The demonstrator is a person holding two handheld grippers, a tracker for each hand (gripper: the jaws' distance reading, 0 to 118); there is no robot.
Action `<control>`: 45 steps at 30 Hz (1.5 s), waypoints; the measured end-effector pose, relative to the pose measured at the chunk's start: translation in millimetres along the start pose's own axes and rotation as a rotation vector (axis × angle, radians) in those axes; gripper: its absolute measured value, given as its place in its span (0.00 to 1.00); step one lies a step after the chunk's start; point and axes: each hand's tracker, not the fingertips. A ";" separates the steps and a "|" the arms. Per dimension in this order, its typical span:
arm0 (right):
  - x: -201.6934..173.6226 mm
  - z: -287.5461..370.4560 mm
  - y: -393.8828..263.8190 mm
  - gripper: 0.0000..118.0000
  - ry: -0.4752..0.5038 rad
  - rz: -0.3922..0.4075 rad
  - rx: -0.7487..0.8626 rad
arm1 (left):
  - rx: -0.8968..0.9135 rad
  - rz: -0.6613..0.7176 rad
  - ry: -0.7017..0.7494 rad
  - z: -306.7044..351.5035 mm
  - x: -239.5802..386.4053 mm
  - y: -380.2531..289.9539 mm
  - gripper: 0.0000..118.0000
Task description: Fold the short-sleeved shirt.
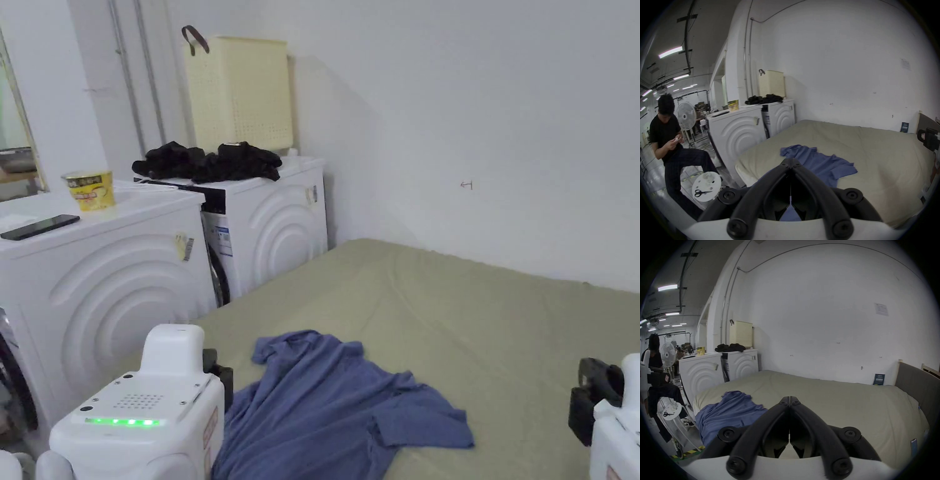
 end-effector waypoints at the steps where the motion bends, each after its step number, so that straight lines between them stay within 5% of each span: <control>1: -0.9 -1.9 0.3 0.00 0.004 0.001 -0.002 | -0.003 0.000 0.005 -1.4 -4.4 -1.2 0.00; 15: 4.7 -22.1 -9.0 0.00 -0.008 -0.004 -0.042 | -0.070 0.014 -0.045 -57.0 10.1 -7.3 0.00; 33: 13.1 -32.0 -81.5 0.00 -0.029 -0.060 -0.222 | -0.629 -0.024 -0.212 -315.6 81.6 -92.7 0.01; 35: 14.2 -34.0 -89.0 0.00 -0.033 -0.068 -0.246 | -0.656 -0.013 -0.225 -330.2 83.6 -97.7 0.14; 36: 14.3 -34.6 -93.4 0.00 -0.035 -0.071 -0.253 | -0.686 -0.020 -0.249 -337.0 84.7 -99.2 0.34; 38: 14.6 -36.7 -100.8 0.00 -0.042 -0.079 -0.277 | -0.752 -0.030 -0.264 -350.9 88.6 -104.4 1.00; 45: 13.2 -41.2 -119.2 0.00 -0.042 -0.101 -0.330 | -0.820 -0.082 -0.263 -357.8 109.9 -107.0 1.00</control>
